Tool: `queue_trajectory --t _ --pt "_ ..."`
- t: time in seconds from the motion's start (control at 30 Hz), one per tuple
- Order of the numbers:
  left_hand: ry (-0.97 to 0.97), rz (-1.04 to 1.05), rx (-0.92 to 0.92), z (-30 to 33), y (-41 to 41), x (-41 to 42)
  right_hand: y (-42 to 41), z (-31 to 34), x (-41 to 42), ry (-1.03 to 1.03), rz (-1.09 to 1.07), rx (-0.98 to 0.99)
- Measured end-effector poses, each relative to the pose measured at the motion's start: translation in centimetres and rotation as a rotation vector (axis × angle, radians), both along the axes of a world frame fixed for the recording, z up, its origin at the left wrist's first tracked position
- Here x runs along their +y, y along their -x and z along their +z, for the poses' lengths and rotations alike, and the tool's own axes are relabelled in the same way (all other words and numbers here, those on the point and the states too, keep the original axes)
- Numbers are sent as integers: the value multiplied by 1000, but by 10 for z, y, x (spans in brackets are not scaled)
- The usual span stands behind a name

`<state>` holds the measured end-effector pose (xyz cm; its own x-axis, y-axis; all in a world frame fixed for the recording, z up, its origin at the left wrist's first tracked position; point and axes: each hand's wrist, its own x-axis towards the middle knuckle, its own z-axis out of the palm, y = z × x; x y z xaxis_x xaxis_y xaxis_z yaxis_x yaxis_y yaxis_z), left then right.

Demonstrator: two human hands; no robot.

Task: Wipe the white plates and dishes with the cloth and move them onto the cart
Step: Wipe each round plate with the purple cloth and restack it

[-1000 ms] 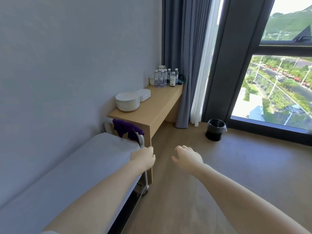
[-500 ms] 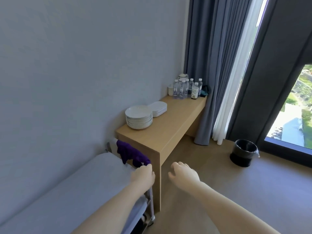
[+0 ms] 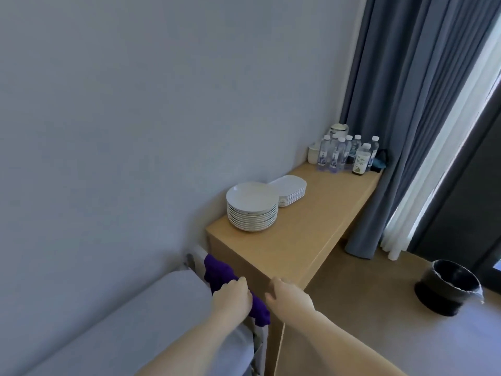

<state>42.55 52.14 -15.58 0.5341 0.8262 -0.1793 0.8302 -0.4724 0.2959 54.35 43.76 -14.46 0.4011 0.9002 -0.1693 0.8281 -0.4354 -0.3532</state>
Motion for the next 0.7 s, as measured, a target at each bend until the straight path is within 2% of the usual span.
queue_trajectory --t 0.2,0.37,0.53,0.7 --pt "56 147 -28 -22 -11 27 -1 -24 45 90 115 55" --pt "94 416 -133 -37 -28 34 -13 -45 75 175 240 79" --pt "128 752 -281 -46 -49 34 -24 -63 92 314 352 298" --pt "99 909 -367 -56 -62 31 -32 -69 95 302 429 470"
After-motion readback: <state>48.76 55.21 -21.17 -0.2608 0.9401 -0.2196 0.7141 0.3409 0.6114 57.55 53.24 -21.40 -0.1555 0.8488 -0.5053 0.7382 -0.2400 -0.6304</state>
